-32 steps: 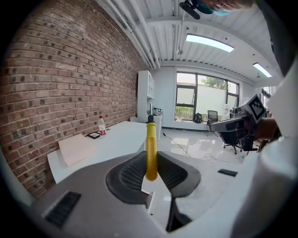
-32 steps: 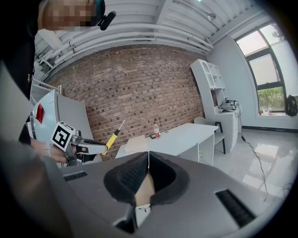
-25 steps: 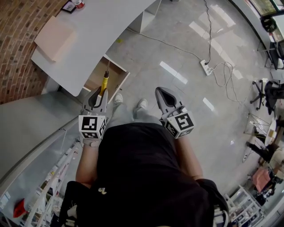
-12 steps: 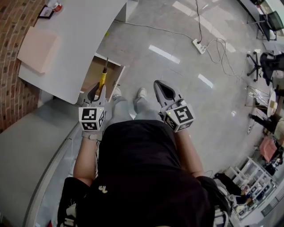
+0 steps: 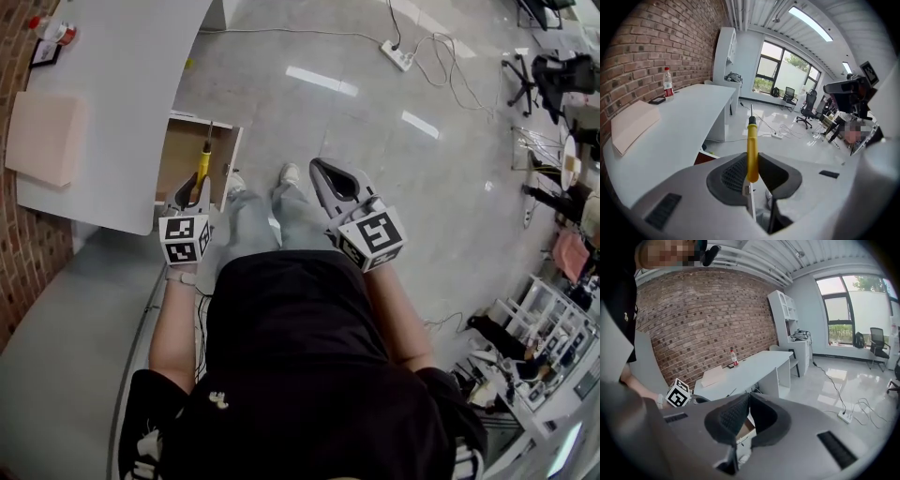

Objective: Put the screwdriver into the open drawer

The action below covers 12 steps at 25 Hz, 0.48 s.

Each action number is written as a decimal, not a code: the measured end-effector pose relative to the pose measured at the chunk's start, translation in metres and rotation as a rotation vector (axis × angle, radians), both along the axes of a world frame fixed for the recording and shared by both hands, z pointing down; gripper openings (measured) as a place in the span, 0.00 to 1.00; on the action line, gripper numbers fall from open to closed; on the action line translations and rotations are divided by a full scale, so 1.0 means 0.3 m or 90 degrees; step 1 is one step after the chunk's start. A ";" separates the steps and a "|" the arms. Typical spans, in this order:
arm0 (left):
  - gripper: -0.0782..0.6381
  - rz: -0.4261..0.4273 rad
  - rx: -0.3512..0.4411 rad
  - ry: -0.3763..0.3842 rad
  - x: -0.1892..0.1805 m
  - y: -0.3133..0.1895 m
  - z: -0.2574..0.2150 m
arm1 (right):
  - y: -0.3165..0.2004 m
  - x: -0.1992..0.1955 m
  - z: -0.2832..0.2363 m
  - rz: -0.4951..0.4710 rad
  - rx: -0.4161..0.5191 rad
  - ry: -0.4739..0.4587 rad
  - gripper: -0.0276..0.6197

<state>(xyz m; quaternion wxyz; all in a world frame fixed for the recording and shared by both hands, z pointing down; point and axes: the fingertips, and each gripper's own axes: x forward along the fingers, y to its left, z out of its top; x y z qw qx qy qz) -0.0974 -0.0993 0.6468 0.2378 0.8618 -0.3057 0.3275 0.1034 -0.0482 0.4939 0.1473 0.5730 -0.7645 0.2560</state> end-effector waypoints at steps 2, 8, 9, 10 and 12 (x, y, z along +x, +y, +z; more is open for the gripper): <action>0.21 0.014 -0.015 -0.009 0.005 0.010 0.060 | 0.010 0.000 0.013 0.006 -0.007 0.003 0.06; 0.21 0.044 -0.058 -0.037 0.004 0.022 0.238 | 0.032 0.014 0.066 0.022 -0.028 0.008 0.06; 0.21 0.050 -0.062 -0.043 0.000 0.023 0.267 | 0.037 0.010 0.082 0.025 -0.033 0.008 0.06; 0.21 0.057 -0.065 -0.048 -0.005 0.024 0.294 | 0.043 0.004 0.098 0.027 -0.038 0.008 0.06; 0.21 0.069 -0.072 -0.055 -0.013 0.029 0.349 | 0.052 -0.012 0.131 0.030 -0.046 0.007 0.06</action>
